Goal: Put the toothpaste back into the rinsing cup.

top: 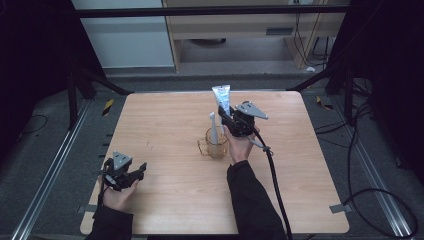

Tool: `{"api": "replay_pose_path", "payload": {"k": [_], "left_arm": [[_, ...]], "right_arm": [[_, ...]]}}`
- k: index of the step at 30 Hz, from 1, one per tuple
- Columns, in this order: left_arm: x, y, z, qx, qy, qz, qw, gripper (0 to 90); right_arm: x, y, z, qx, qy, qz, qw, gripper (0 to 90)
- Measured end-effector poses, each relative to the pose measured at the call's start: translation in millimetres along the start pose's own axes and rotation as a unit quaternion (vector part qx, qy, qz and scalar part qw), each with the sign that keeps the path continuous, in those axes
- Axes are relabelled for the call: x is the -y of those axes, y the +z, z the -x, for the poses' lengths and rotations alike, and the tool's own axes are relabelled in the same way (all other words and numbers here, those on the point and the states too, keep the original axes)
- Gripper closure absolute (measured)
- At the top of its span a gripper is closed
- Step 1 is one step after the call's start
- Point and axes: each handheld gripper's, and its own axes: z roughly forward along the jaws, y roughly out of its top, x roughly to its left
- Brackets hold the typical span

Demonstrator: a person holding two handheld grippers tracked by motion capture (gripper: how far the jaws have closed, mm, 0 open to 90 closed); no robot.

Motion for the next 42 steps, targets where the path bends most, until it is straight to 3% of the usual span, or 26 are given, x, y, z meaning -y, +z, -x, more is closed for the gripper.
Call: {"api": "replay_pose_path", "payload": {"k": [18,42], "left_arm": [[0.1,0.5,-0.5,-0.001,0.001,-0.002,1.0,41.5],[0.1,1.2,0.6,-0.001,0.003,-0.004,1.0,41.4]], "right_arm": [[14.0,13.4,-6.9,-0.006,-0.002,-0.024,0.9997,68.3],[31.6,12.5,-7.4,-0.017,-0.016,-0.065,0.9976,66.3]]}}
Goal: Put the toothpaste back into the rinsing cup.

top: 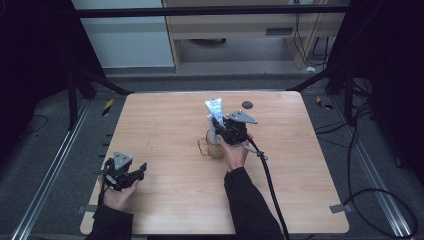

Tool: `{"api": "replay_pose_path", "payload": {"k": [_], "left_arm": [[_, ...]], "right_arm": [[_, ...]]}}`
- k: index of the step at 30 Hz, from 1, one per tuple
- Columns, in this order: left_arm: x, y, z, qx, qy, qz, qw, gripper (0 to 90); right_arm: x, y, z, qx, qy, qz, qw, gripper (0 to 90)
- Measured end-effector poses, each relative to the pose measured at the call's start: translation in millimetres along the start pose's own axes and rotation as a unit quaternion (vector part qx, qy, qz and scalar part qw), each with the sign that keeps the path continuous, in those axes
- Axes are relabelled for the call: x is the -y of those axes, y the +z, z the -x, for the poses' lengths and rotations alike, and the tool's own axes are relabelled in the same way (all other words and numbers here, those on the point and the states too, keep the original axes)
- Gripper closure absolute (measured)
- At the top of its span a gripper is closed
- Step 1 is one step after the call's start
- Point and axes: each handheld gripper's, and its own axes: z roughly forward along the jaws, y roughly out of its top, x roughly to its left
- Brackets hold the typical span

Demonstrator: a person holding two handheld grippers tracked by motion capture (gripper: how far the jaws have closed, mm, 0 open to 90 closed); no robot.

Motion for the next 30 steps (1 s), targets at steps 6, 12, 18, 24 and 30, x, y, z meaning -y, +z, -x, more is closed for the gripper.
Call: {"api": "replay_pose_path", "payload": {"k": [6,12,18,24,30], "left_arm": [[0.1,0.3,0.0,0.0,0.0,-0.001,1.0,41.4],[0.0,0.2,0.1,0.0,0.001,-0.001,1.0,41.3],[-0.1,0.3,0.7,0.0,0.001,0.0,1.0,41.3],[0.0,0.7,1.1,0.0,0.001,-0.001,1.0,41.3],[-0.1,0.5,1.3,-0.001,0.003,-0.002,1.0,41.2]], "right_arm": [[2.6,-2.3,-0.4,-0.009,-0.002,-0.009,0.9999,64.9],[2.6,-4.6,0.6,-0.015,-0.002,-0.014,0.9998,64.3],[3.6,-8.7,2.2,-0.02,-0.003,-0.015,0.9997,62.8],[2.1,-13.6,3.4,-0.026,-0.006,-0.028,0.9992,58.4],[7.9,-16.7,6.3,-0.023,-0.01,-0.062,0.9977,57.4]]}}
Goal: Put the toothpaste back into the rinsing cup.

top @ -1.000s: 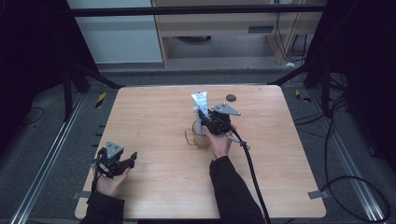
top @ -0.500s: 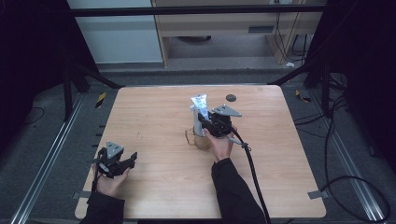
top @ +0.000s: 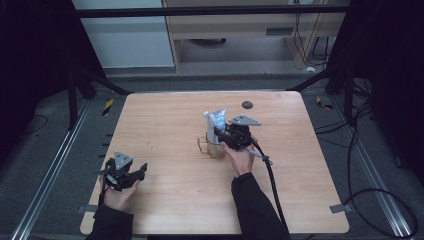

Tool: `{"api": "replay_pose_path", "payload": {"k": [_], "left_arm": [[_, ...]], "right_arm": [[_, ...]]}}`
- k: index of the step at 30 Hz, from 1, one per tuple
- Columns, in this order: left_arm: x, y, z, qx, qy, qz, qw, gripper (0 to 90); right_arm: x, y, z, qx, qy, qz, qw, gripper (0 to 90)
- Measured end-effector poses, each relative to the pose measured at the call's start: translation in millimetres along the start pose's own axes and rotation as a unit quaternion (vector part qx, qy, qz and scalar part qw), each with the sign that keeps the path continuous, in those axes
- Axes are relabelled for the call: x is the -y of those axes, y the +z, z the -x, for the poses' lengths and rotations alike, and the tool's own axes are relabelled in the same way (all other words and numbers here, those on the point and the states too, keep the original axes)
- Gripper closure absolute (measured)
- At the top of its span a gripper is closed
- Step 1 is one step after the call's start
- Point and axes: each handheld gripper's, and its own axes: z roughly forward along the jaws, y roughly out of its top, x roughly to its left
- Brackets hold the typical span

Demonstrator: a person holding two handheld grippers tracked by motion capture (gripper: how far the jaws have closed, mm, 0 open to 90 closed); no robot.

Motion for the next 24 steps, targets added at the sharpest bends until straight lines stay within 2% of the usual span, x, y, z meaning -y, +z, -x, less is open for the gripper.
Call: {"api": "replay_pose_path", "payload": {"k": [2,4,5,6,8,15,17,21,24], "left_arm": [[0.0,-0.1,-0.2,0.0,0.0,0.0,1.0,41.3],[0.0,0.1,-0.1,0.0,0.0,0.0,1.0,41.3],[0.0,0.2,0.0,0.0,0.0,0.0,1.0,41.3],[-0.1,0.3,0.2,0.0,0.001,-0.001,1.0,41.2],[-0.1,0.6,0.5,0.0,0.002,-0.002,1.0,41.2],[-0.2,0.1,1.2,0.001,0.002,-0.002,1.0,41.1],[-0.2,-0.1,1.4,0.002,0.001,-0.001,1.0,41.1],[0.1,0.3,2.1,0.003,0.004,-0.004,1.0,40.6],[0.4,0.7,3.0,0.006,0.005,-0.007,0.9999,39.9]], "right_arm": [[1.1,-2.6,-0.2,0.0,-0.006,-0.007,1.0,56.5],[-0.6,-6.2,-1.9,0.004,-0.015,-0.009,0.9998,48.7],[-2.2,-8.7,-1.9,0.005,-0.015,-0.007,0.9998,48.3],[-4.1,-12.4,-1.3,0.009,-0.02,-0.001,0.9998,52.5],[-9.3,-20.3,0.0,0.008,-0.018,0.011,0.9997,51.8],[-15.2,-43.9,3.9,0.011,-0.029,0.015,0.9994,47.0],[-12.5,-52.9,5.1,0.003,-0.028,0.014,0.9995,43.7],[0.0,-73.2,9.2,0.003,-0.034,-0.007,0.9994,34.4],[15.1,-88.8,17.0,0.001,-0.026,-0.023,0.9994,28.5]]}}
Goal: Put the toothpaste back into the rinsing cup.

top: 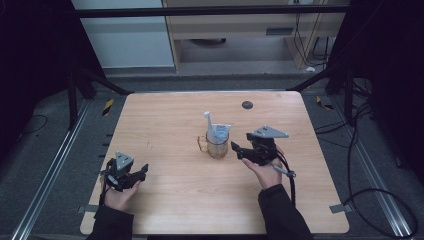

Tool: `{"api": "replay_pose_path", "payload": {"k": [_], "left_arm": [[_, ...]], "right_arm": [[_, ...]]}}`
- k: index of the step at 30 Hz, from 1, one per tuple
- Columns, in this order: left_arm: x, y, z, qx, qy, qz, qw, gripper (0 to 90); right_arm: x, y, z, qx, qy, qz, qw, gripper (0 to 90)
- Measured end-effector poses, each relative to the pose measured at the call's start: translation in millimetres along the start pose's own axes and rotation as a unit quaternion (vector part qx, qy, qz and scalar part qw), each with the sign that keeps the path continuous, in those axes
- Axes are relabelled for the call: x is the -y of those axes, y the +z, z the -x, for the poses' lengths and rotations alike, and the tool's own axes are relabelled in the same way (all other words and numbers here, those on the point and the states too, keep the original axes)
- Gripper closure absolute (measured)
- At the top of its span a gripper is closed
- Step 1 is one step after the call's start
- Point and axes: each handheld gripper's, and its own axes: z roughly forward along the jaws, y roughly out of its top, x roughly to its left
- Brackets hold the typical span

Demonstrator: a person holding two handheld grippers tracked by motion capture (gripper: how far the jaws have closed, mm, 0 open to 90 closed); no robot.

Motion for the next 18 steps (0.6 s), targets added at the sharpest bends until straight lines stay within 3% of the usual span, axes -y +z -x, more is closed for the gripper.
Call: {"api": "replay_pose_path", "payload": {"k": [9,14,18], "left_arm": [[3.0,6.7,-1.8,0.017,-0.002,-0.022,0.9996,37.5],[4.2,10.6,-3.8,0.016,-0.003,-0.038,0.9991,34.7],[5.2,11.3,-6.0,0.015,-0.003,-0.038,0.9992,32.8]], "right_arm": [[53.0,-37.2,37.1,0.039,0.006,-0.037,0.9985,17.8],[74.0,-51.2,64.6,0.076,0.026,-0.056,0.9952,15.6],[85.1,-63.0,78.2,0.102,0.038,-0.066,0.9918,13.5]]}}
